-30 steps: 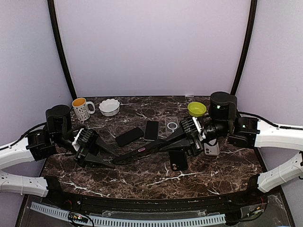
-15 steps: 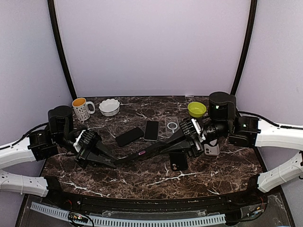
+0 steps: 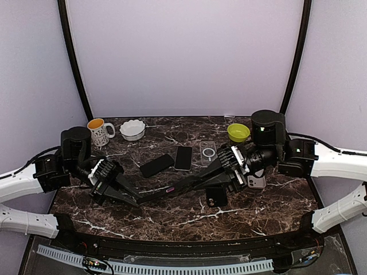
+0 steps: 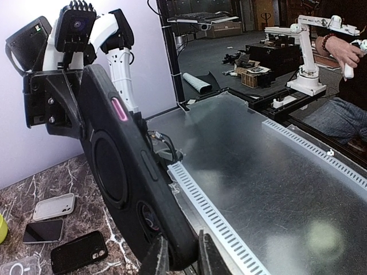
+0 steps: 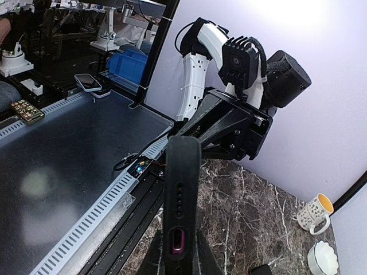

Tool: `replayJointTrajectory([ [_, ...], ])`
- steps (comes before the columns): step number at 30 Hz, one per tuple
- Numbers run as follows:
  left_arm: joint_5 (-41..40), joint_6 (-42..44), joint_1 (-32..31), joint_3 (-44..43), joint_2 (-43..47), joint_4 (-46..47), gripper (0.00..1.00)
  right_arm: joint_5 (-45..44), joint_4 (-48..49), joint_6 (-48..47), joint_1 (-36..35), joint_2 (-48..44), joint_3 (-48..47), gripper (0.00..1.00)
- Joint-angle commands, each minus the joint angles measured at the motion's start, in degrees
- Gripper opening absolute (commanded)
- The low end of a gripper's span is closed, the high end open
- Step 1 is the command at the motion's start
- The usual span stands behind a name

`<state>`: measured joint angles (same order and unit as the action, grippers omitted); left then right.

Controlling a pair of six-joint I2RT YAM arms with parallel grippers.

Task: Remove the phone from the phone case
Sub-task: Remove the top left corner of the phone from the phone case.

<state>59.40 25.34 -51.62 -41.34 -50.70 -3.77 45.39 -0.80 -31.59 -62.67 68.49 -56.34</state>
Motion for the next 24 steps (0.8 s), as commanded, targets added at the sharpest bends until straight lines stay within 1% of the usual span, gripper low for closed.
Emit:
replayJointTrajectory([
  [1,-0.3,1.4,-0.5,-2.6,-1.6,-2.2,0.11,1.9,6.3,-1.8,-2.2,0.6,-3.4,0.0],
  [10,1.7,2.4,-0.5,-4.6,-3.1,-4.8,0.07,3.4,3.7,-3.2,-2.9,1.7,-4.9,0.0],
  [13,2.2,4.0,-0.5,-5.7,-4.0,-7.2,0.04,3.9,2.7,-3.9,-3.1,2.2,-5.6,0.0],
  [24,2.0,9.4,-0.5,-9.1,-6.7,-12.8,0.0,5.5,1.0,-5.2,-3.3,3.6,-7.4,0.0],
])
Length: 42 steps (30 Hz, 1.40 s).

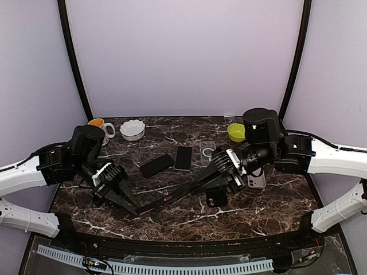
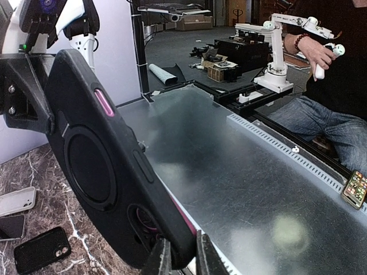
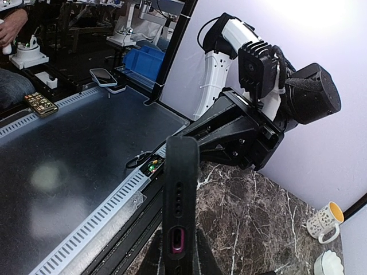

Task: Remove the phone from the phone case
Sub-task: Remove the top left corner of the phone from the phone case.

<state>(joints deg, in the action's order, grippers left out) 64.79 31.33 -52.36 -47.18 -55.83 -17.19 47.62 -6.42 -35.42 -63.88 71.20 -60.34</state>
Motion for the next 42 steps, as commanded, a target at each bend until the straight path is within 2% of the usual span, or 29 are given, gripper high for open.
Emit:
replayJointTrajectory([
  [1,-3.5,3.6,0.3,-3.3,-1.6,0.6,0.0,3.3,6.6,-1.4,-2.1,1.0,-3.5,0.0],
  [9,-4.5,7.4,0.2,-4.7,-2.6,-1.7,0.0,5.0,4.2,-1.0,-2.7,1.6,-3.5,0.0],
  [15,-5.9,12.6,0.2,-9.0,-6.3,-9.7,0.0,7.1,2.5,-1.4,-3.1,2.8,-4.7,0.0],
  [27,-8.5,21.8,0.2,-15.0,-10.2,-19.5,0.0,9.6,-1.2,-4.0,-3.6,4.7,-7.0,0.0],
  [38,-16.1,26.6,0.3,-15.6,-9.1,-19.0,0.0,10.4,-4.4,-4.9,-4.5,6.1,-8.0,0.0],
  [42,-17.0,25.5,0.3,-14.6,-7.8,-16.7,0.0,8.6,-3.4,-5.1,-4.7,5.8,-6.7,0.0],
])
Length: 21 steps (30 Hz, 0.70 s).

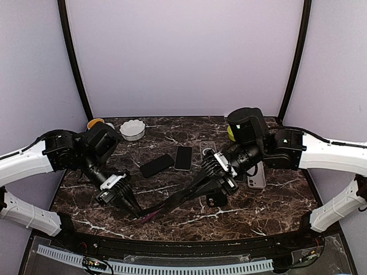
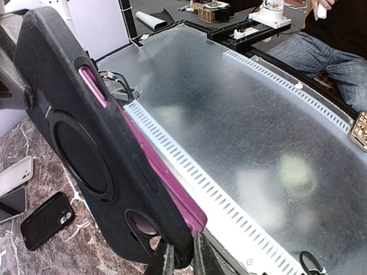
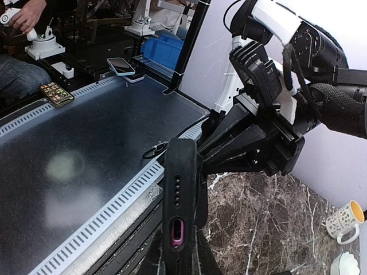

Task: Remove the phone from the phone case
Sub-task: Remove the top left corner of the phone from the phone case, then remove the phone from the bottom left corner of the phone case.

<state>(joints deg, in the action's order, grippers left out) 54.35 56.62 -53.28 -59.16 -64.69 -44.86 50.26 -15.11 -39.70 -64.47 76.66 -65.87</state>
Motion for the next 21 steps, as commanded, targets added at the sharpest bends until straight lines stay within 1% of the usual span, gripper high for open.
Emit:
replayJointTrajectory([
  [1,-6.7,0.0,1.2,-2.4,1.4,11.4,0.0,5.0,6.3,-0.7,-4.1,-0.1,-0.5,0.0],
  [3,-7.6,-1.0,1.2,-0.9,2.5,12.4,0.02,3.0,8.4,-0.2,-4.1,-1.3,1.0,0.0],
  [4,-8.2,-1.8,1.2,-0.4,3.5,12.9,0.08,1.7,9.3,0.0,-4.1,-1.9,1.7,0.0],
  [5,-8.8,-2.2,1.2,0.4,3.9,13.2,0.19,0.8,10.1,0.1,-4.0,-2.5,2.2,0.0],
  [6,-9.0,-3.1,1.2,0.8,4.9,13.4,0.25,-0.4,10.4,0.0,-4.0,-3.1,2.8,0.0],
  [7,-9.5,-3.5,1.2,1.6,5.4,13.6,0.34,-1.5,10.7,0.0,-3.9,-3.7,3.4,0.0],
  [8,-9.7,-4.4,1.2,1.9,6.3,13.7,0.37,-2.8,10.9,0.0,-3.9,-4.2,4.0,0.0],
  [9,-10.3,-4.8,1.2,2.8,6.7,13.9,0.44,-3.7,11.0,-0.1,-3.8,-4.8,4.6,0.0],
  [10,-10.6,-5.9,1.2,3.2,7.8,14.6,0.48,-4.5,11.1,0.0,-3.7,-5.3,5.1,0.0],
  [11,-11.1,-6.5,1.2,4.2,8.3,15.0,0.54,-5.3,11.4,0.1,-3.6,-6.0,5.8,0.0],
  [13,-11.8,-8.1,1.2,5.7,10.7,16.2,0.59,-7.2,12.8,1.0,-3.4,-7.4,7.5,0.0],
  [16,-12.8,-11.1,1.2,7.7,13.2,18.4,0.61,-11.5,17.4,4.0,-3.2,-10.3,10.9,0.0],
  [21,-12.7,-16.6,1.2,11.0,17.6,21.8,0.64,-23.3,26.0,8.1,-3.2,-14.1,16.9,0.0],
])
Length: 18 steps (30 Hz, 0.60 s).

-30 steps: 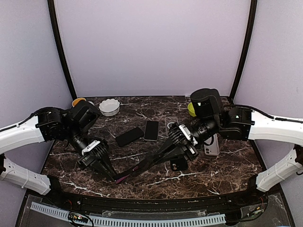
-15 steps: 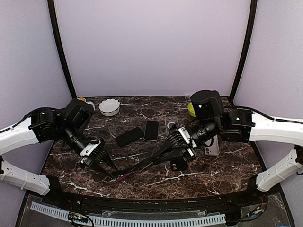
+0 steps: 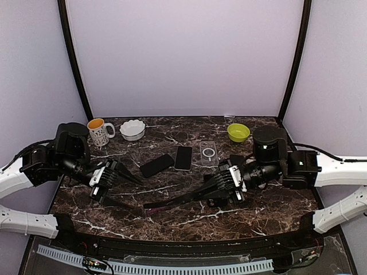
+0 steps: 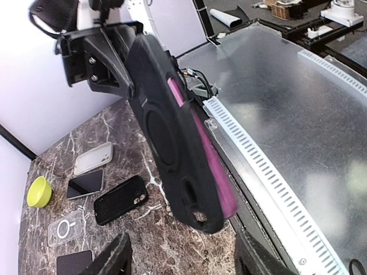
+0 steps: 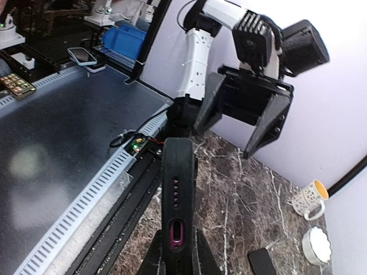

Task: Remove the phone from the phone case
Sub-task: Remove the phone from the bottom left corner of the phone case.

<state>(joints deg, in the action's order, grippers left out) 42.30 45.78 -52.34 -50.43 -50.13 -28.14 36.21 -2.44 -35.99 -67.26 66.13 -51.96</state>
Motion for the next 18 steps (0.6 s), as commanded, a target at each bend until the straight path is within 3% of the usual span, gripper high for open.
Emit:
replayJointTrajectory([
  [1,-0.8,-6.3,0.2,2.5,3.4,5.5,0.65,-12.1,15.4,5.5,-0.4,-4.3,4.0,0.0],
  [5,-3.3,-10.5,0.3,5.1,5.2,10.1,0.65,-22.8,23.7,9.1,-0.4,-6.1,7.7,0.0],
  [11,-12.2,-21.6,0.2,12.3,8.2,26.1,0.64,-34.9,35.1,16.0,-0.4,-6.9,10.3,0.0],
  [18,-21.1,-35.4,0.2,15.0,7.3,39.6,0.59,-49.3,40.9,25.1,-0.4,-7.2,10.6,0.0],
])
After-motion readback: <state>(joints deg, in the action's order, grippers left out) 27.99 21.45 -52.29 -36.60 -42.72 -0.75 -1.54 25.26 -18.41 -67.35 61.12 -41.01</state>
